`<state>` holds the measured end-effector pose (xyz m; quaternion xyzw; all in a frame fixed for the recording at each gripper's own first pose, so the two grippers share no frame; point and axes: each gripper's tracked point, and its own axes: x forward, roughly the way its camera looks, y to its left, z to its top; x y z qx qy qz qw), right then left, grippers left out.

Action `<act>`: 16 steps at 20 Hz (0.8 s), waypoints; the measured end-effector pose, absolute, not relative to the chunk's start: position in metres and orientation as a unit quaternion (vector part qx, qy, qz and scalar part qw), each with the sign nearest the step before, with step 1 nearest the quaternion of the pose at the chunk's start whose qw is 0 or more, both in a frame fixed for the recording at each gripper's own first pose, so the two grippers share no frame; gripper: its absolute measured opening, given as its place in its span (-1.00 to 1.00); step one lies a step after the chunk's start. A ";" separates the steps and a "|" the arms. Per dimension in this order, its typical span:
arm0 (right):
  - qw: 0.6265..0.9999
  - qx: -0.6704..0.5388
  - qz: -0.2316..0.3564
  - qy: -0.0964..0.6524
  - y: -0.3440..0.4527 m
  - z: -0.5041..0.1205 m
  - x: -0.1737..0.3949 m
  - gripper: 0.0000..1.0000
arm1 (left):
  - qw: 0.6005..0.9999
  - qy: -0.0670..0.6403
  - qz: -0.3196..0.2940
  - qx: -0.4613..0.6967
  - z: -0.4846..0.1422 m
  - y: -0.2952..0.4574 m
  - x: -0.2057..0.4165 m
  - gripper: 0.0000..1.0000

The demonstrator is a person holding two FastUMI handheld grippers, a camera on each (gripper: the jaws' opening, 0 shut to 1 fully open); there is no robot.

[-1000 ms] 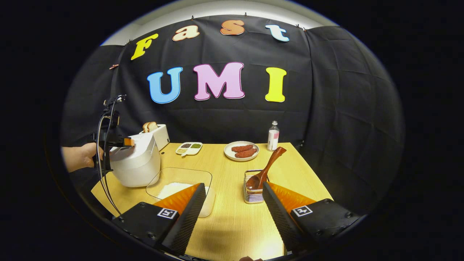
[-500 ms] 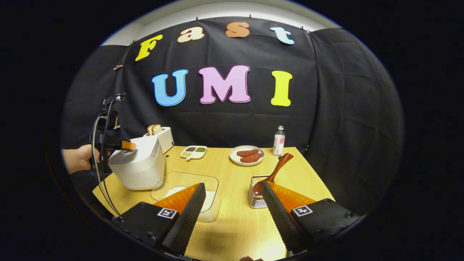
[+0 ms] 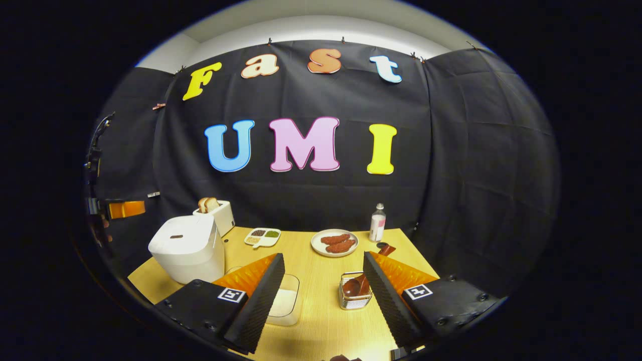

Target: Close the left gripper, press the button to open the rice cooker; take a wooden spoon from the chopstick holder with the right hand, scoop a spoonful of rice and pour it into the rice cooker, then put the wooden spoon back into the chopstick holder.

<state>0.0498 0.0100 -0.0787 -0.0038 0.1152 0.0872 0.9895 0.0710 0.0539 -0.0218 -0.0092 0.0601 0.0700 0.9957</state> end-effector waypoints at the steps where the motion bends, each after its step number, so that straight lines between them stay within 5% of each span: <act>1: 0.990 -0.002 0.085 0.109 0.011 -0.070 0.048 0.97 | 0.996 0.055 0.064 -0.013 -0.018 0.052 0.058 0.95; 16: 0.994 0.016 0.067 0.089 0.040 -0.049 -0.028 0.97 | 1.000 0.015 0.001 0.018 0.006 0.043 -0.008 0.95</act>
